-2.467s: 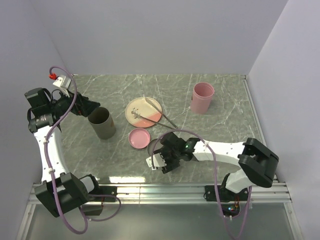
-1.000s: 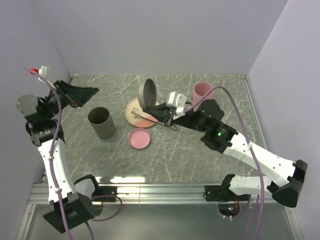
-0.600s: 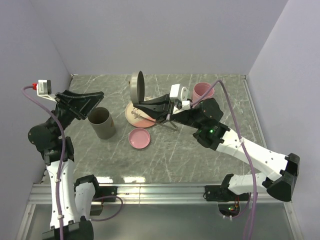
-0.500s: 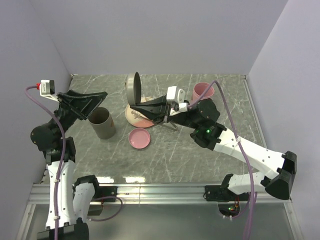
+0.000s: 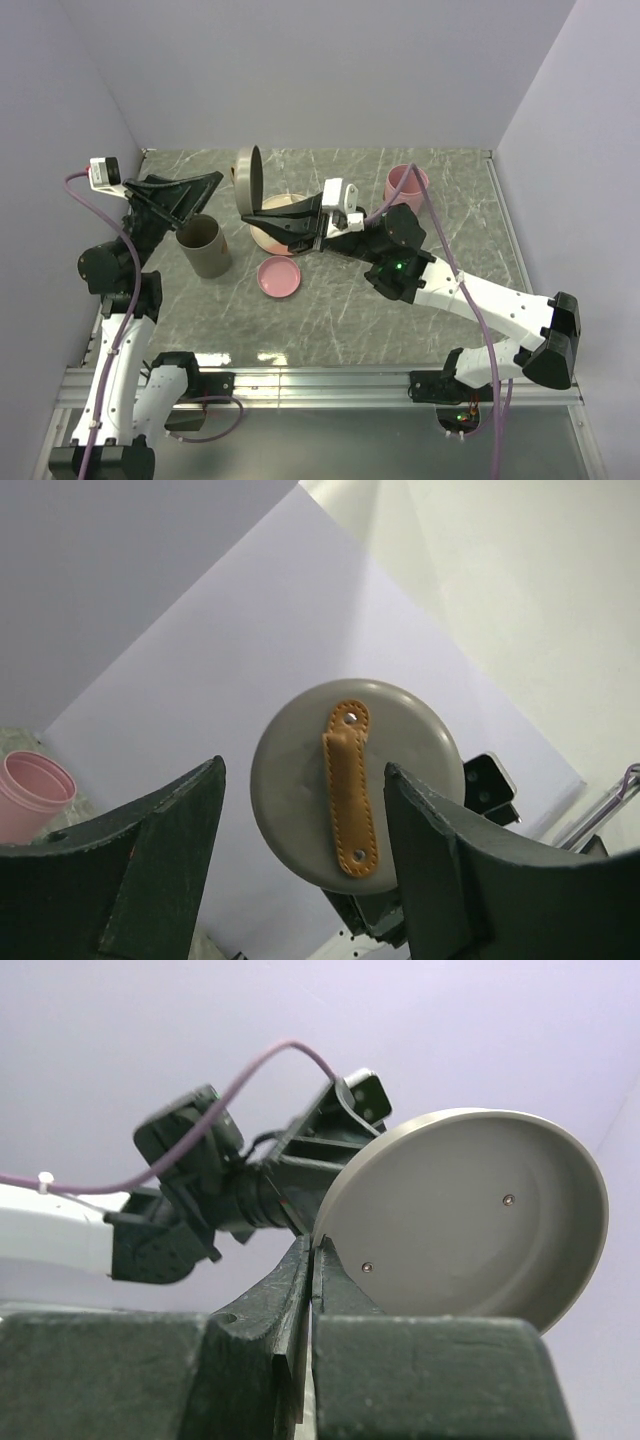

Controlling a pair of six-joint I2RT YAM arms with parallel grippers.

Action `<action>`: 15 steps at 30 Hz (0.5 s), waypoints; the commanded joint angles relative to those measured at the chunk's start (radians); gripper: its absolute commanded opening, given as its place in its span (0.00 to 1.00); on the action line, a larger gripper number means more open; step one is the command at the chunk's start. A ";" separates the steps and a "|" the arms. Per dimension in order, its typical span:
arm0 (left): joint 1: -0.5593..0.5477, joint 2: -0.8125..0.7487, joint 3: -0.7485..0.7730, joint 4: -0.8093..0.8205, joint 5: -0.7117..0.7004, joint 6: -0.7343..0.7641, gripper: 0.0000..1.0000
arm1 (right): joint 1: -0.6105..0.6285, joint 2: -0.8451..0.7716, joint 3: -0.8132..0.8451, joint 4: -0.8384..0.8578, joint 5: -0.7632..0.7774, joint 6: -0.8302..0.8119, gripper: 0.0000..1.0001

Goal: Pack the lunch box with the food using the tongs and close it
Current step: Close the box lid on the packing box.

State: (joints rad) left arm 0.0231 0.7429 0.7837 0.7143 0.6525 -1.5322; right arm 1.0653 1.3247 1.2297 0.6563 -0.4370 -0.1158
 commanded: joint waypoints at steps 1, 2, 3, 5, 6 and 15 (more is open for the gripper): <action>-0.015 0.007 0.009 0.059 -0.056 0.000 0.69 | 0.018 -0.009 0.048 0.091 0.043 0.010 0.00; -0.015 0.009 0.015 0.047 -0.057 0.004 0.67 | 0.021 -0.009 0.048 0.094 0.049 0.005 0.00; -0.018 0.012 0.018 0.039 -0.059 0.001 0.65 | 0.024 -0.007 0.042 0.107 0.056 0.004 0.00; -0.018 0.015 0.026 0.045 -0.059 -0.003 0.64 | 0.033 0.001 0.040 0.117 0.076 -0.002 0.00; -0.018 0.018 0.031 0.047 -0.059 -0.002 0.63 | 0.036 0.002 0.040 0.124 0.084 0.001 0.00; -0.054 0.026 0.054 0.089 -0.053 -0.012 0.63 | 0.053 0.039 0.053 0.149 0.100 0.031 0.00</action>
State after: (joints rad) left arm -0.0219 0.7696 0.7887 0.7361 0.6113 -1.5326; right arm 1.1015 1.3582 1.2304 0.7280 -0.3618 -0.0975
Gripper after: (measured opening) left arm 0.631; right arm 0.021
